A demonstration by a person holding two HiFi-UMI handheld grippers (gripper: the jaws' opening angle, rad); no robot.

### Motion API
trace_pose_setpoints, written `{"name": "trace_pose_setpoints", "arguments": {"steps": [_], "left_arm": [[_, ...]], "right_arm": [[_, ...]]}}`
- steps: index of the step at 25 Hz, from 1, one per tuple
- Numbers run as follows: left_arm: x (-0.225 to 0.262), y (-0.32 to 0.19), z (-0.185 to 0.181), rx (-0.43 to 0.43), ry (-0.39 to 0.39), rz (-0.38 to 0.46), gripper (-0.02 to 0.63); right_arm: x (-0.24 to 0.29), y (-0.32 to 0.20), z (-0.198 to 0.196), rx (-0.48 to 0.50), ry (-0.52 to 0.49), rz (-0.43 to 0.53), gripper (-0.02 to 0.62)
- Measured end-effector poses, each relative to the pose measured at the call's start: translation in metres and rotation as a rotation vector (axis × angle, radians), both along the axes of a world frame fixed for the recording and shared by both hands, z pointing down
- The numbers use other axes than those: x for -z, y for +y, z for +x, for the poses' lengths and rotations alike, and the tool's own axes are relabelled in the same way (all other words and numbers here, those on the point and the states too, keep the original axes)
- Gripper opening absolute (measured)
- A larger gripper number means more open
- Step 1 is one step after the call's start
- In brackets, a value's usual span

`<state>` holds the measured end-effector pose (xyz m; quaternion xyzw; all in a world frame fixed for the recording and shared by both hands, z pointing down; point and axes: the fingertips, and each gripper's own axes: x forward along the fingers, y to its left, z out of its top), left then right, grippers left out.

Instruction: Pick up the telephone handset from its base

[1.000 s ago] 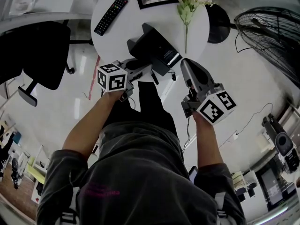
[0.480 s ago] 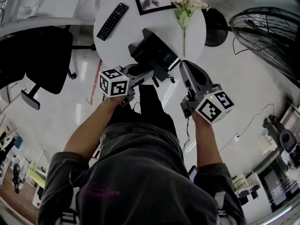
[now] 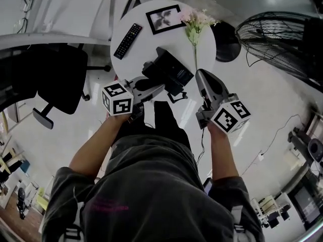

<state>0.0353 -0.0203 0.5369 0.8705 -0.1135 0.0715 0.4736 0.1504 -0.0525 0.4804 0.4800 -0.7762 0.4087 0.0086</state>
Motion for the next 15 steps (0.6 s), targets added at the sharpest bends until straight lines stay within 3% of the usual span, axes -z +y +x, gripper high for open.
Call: {"name": "trace_pose_setpoints", "arguments": {"steps": [15], "left_arm": [[0.167,-0.048,-0.032,-0.076,0.180,0.258,0.080]], "right_arm": [[0.079,-0.008,0.000,-0.141,0.028,0.138,0.021]]}}
